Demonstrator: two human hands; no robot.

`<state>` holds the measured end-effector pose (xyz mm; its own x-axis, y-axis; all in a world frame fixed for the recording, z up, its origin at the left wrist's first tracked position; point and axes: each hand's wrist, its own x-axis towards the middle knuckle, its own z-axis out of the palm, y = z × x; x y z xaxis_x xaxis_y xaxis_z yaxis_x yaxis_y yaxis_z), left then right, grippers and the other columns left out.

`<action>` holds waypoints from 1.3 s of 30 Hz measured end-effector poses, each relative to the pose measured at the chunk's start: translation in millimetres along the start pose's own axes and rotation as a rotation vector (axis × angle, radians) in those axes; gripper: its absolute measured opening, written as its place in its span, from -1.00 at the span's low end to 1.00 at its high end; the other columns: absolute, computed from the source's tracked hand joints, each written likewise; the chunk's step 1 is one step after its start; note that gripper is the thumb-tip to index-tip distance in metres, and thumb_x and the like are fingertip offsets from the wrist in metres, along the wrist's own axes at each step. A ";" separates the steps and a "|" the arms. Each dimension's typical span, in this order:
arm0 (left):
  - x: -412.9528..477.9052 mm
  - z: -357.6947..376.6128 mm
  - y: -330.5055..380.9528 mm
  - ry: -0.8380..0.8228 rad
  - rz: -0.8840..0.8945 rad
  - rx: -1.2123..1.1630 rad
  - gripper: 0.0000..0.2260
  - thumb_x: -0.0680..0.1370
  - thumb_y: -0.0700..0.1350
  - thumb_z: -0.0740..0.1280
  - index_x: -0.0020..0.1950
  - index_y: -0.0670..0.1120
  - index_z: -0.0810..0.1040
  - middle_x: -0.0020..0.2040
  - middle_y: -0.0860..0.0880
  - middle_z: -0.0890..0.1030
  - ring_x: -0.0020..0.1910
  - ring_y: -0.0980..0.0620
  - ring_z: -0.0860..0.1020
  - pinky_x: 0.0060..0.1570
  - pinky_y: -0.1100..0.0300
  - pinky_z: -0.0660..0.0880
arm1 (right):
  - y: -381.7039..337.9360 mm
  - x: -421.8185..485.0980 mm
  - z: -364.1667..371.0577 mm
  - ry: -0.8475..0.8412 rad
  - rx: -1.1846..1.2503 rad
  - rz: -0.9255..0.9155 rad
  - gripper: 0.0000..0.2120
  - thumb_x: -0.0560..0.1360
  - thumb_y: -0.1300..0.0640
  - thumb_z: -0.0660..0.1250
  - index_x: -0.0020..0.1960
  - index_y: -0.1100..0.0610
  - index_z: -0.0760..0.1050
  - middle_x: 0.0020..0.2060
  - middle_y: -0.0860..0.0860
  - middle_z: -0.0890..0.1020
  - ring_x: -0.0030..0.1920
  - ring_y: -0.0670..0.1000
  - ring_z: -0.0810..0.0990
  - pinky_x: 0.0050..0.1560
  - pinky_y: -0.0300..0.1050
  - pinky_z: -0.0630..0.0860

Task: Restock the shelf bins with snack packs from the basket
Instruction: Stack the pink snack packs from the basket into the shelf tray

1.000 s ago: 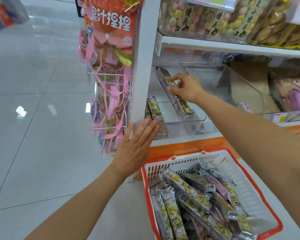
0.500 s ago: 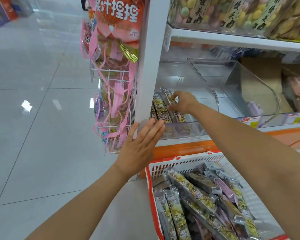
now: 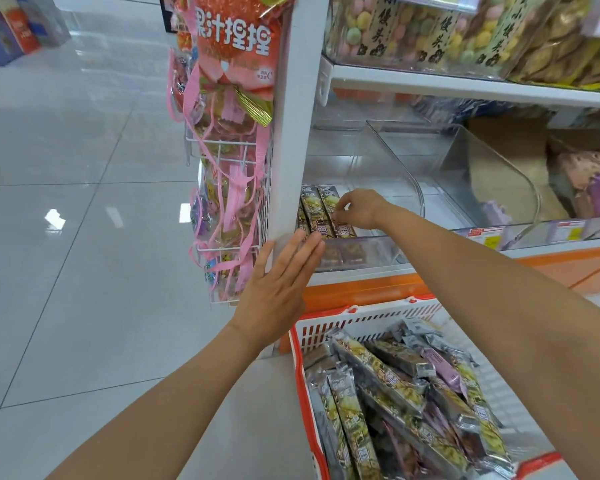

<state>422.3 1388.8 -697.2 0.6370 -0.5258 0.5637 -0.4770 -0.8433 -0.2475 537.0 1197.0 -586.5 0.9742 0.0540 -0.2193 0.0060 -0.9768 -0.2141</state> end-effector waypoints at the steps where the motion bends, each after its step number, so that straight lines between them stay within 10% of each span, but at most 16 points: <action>1: 0.5 -2.6 1.6 -0.019 -0.010 -0.005 -0.26 0.44 -0.20 0.17 0.60 -0.14 -0.02 0.60 -0.09 -0.02 0.59 -0.05 -0.19 0.50 -0.13 -0.10 | 1.0 -3.4 -1.8 0.033 0.013 -0.015 -0.64 0.58 -0.04 0.30 0.29 0.14 0.53 0.27 0.13 0.54 0.22 0.12 0.52 0.14 -0.10 0.41; 10: -11.2 -24.9 40.3 -0.089 0.016 -0.151 -0.28 0.37 -0.16 0.30 0.53 -0.23 0.23 0.52 -0.16 0.20 0.53 -0.15 0.10 0.49 -0.08 -0.08 | 8.0 -85.0 -3.5 0.456 0.292 -0.294 -0.83 0.57 0.09 0.30 0.07 0.11 0.63 -0.10 0.00 0.66 -0.21 -0.08 0.56 -0.15 -0.25 0.49; 17: -58.9 5.3 78.1 -0.441 0.133 -0.285 -0.42 0.38 -0.07 0.50 0.36 -0.24 0.50 0.38 -0.26 0.47 0.39 -0.28 0.42 0.32 -0.26 0.39 | 56.0 -150.2 76.7 0.400 0.268 -0.224 -0.82 0.57 0.05 0.31 0.14 0.05 0.57 -0.19 -0.11 0.59 -0.25 -0.11 0.55 -0.18 -0.14 0.52; 21: -101.7 30.8 81.6 -0.614 0.098 -0.326 -0.39 0.64 0.19 -0.11 0.54 -0.16 0.23 0.52 -0.25 0.27 0.51 -0.24 0.20 0.42 -0.18 0.21 | 93.6 -168.8 143.7 0.123 0.120 -0.135 -0.55 0.59 -0.01 0.28 0.46 -0.05 0.32 0.20 0.04 0.56 0.07 0.03 0.58 0.05 0.03 0.55; 24: -121.0 40.4 79.7 -0.767 0.064 -0.363 -0.07 0.35 0.32 -0.67 0.58 -0.09 -0.15 0.59 -0.14 -0.16 0.58 -0.14 -0.15 0.51 -0.07 -0.11 | 111.4 -174.7 179.9 -0.081 0.018 -0.094 -0.53 0.62 -0.02 0.23 0.50 -0.05 0.25 0.32 0.12 0.45 0.23 0.15 0.51 0.19 0.06 0.49; 39: -117.7 34.9 77.4 -0.808 0.023 -0.391 0.03 0.25 0.33 -0.72 0.61 -0.05 -0.14 0.61 -0.09 -0.19 0.58 -0.07 -0.23 0.53 0.01 -0.19 | 123.7 -166.2 216.3 -0.212 -0.190 -0.085 -0.62 0.61 0.18 0.20 0.36 -0.14 0.40 0.22 0.16 0.46 0.12 0.18 0.54 0.13 0.04 0.52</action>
<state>331.5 1381.5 -810.2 0.7864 -0.5841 -0.2009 -0.5727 -0.8114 0.1169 327.0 1112.0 -782.4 0.8997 0.1597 -0.4063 0.1470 -0.9872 -0.0623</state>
